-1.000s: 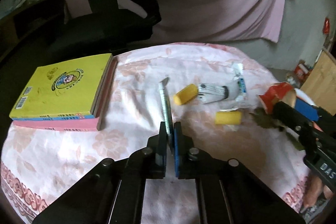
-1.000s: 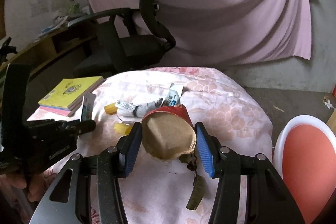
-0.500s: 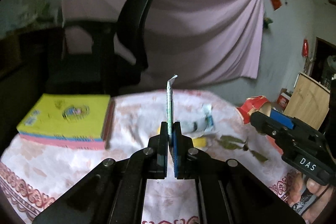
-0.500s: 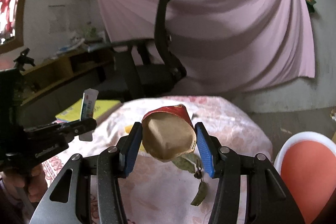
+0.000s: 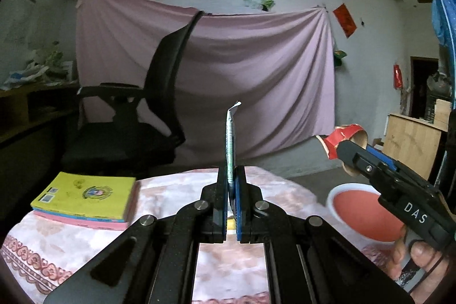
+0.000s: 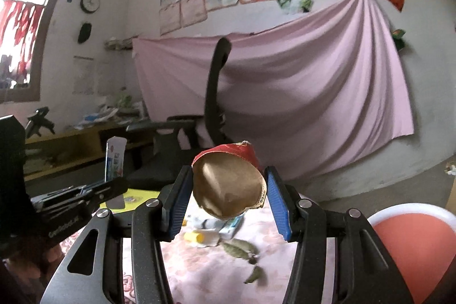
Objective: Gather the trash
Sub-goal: 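Carry the paper cup and thin white item over the red basin and open both tools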
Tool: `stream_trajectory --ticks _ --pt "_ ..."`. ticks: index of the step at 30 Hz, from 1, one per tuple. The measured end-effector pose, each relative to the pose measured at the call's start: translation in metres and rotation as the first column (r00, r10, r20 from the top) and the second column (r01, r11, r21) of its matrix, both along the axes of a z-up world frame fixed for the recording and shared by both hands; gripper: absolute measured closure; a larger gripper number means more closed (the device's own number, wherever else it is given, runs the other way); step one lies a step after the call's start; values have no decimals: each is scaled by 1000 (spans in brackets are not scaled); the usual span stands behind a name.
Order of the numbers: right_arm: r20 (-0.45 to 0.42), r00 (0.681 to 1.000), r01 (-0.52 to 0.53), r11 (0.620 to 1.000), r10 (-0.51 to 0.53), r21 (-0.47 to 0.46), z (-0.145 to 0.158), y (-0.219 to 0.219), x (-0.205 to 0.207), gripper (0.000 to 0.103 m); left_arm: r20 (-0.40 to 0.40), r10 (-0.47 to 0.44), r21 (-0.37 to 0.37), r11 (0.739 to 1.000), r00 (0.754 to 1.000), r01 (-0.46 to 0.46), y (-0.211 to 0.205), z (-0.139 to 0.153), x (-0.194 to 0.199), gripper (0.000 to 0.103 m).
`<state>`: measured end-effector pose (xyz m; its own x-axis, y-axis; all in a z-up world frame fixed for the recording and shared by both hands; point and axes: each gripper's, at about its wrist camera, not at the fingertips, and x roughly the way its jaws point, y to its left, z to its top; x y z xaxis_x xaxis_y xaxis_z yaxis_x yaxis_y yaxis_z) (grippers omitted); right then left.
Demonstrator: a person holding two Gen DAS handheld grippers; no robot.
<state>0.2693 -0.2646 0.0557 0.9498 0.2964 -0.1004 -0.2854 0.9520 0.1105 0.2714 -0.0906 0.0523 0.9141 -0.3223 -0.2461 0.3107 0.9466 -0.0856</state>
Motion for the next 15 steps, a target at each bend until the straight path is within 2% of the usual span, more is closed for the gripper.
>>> stream_trajectory --ticks 6,10,15 --pt "51 994 98 995 -98 0 9 -31 -17 54 12 -71 7 997 997 71 -41 15 -6 101" --pt "37 986 163 986 -165 45 11 -62 -19 53 1 -130 37 991 992 130 -73 23 -3 101" --pt "-14 967 256 962 -256 98 11 -104 -19 53 -44 -203 40 978 978 204 -111 25 7 101"
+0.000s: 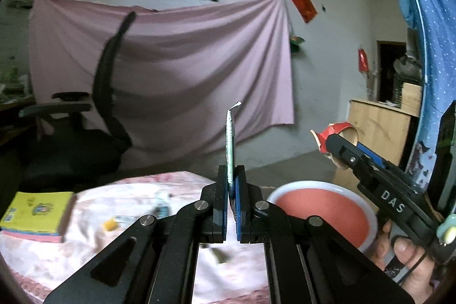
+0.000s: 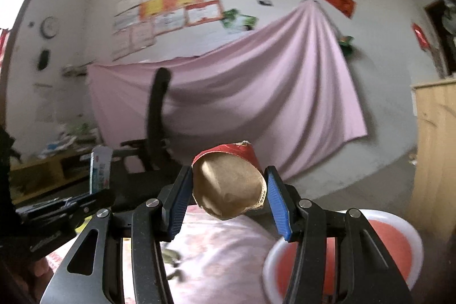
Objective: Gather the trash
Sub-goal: 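Carry the paper cup and thin white item over the red basin and open both tools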
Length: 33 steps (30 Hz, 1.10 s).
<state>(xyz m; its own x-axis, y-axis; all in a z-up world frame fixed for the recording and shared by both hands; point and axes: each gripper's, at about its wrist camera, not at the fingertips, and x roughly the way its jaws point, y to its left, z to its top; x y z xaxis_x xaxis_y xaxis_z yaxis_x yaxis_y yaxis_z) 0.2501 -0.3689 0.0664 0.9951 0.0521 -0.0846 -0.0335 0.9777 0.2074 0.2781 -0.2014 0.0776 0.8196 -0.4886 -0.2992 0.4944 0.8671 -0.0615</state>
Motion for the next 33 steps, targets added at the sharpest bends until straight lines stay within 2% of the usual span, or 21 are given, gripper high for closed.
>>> stream_trajectory --ticks 7,15,21,23,27,33 --pt "-92 991 101 992 -94 72 -13 -47 2 52 -113 -100 16 995 989 102 -58 -8 15 101" --pt "-215 964 188 971 -153 150 -29 -88 10 51 -270 -169 -6 985 948 174 -94 -26 37 100" --pt "-263 949 226 957 -175 182 -36 -100 11 49 -360 -182 -7 981 915 192 -112 -30 49 99" --pt "-272 945 235 954 -180 186 -36 -102 13 46 -377 -186 -7 980 907 199 -115 -30 50 96" --pt "-287 940 248 949 -187 194 -37 -105 13 44 -366 -178 -7 982 913 188 -112 -29 49 71" --pt "-289 938 250 950 -189 188 -36 -105 14 44 -367 -184 -52 983 912 178 -106 -25 52 70"
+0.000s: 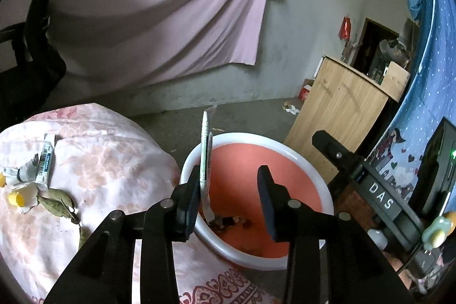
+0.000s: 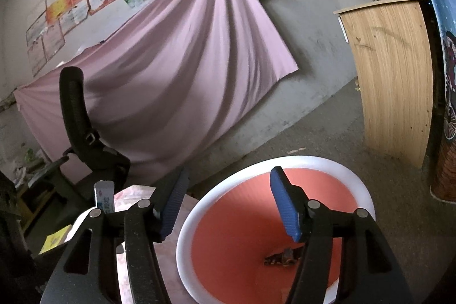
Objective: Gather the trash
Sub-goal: 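Carry the paper cup and thin white item over the red basin and open both tools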
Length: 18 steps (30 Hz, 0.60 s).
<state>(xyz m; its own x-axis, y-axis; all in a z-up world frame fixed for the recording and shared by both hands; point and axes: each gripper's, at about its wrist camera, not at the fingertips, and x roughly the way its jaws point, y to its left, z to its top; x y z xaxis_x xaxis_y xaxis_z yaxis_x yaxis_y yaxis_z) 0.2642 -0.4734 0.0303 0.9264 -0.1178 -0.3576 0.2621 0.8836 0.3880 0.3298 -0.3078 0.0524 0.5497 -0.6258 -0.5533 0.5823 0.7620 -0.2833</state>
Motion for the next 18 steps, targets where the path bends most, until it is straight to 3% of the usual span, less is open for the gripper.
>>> stream_trajectory --ticks 7,15,18 --pt "8 1000 25 1000 -25 -5 0 -3 -2 43 20 -19 13 1000 1000 18 -2 2 -1 70" --pt "16 999 37 999 -37 -8 1 -5 -4 43 33 24 -7 1000 999 -24 9 1 -4 70" --pt "43 999 26 999 -25 -34 6 2 -6 43 73 67 -17 998 995 -66 22 8 -9 60"
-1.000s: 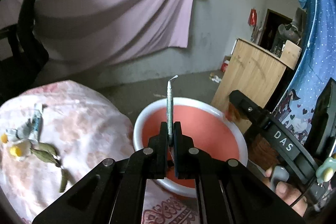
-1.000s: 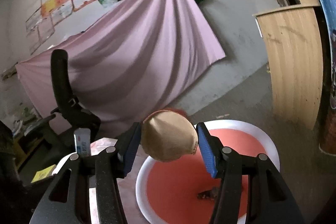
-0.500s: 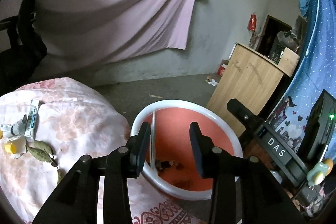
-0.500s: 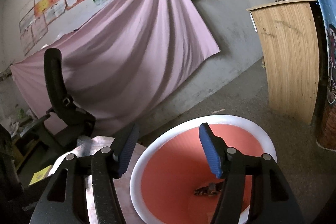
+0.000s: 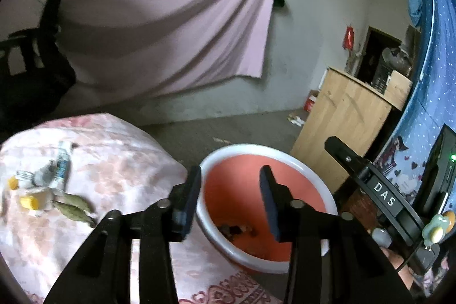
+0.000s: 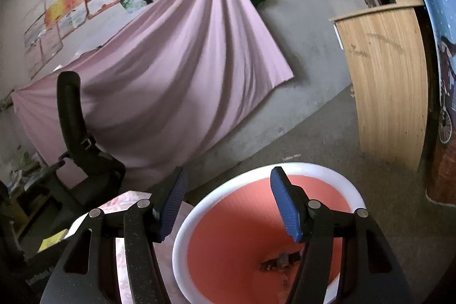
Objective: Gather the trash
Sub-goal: 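Carry the paper cup and thin white item over the red basin and open both tools, then move both open tools back over the trash on the table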
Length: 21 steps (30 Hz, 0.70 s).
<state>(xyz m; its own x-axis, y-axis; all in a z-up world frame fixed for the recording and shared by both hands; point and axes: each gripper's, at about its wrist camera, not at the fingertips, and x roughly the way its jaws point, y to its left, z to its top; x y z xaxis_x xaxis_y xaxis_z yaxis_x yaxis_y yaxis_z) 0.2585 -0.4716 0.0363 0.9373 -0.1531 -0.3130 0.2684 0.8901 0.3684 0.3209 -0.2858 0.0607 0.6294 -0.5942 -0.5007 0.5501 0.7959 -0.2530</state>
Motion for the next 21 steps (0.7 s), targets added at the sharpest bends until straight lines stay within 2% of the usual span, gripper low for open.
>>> stream_trajectory --ticks 1,3,5,8,10,11,15,21 --pt "12 1000 -5 1000 5 -11 2 3 -1 39 19 22 -5 1000 1000 -22 6 3 -2 56" --pt "44 999 -10 999 12 -36 6 10 -4 28 50 53 -18 998 997 -52 18 8 -6 54" --pt "77 997 -26 998 31 -59 11 18 -6 28 77 89 -25 996 993 -87 32 14 -10 51" --pt "119 990 -61 993 72 -97 17 33 -8 27 119 159 -43 987 980 -155 57 21 -17 34" --pt "139 985 -84 990 100 -116 20 44 -7 17 151 217 -65 976 964 -209 76 24 -23 6" --pt "152 982 -97 987 116 -127 22 51 -7 15 175 261 -80 965 949 -251 87 26 -27 2" --pt "194 966 -138 975 171 -173 27 78 -6 0 235 422 -132 906 876 -402 131 26 -40 2" --pt "202 941 -218 943 272 -253 31 123 4 0 314 513 -127 857 799 -500 180 21 -55 2"
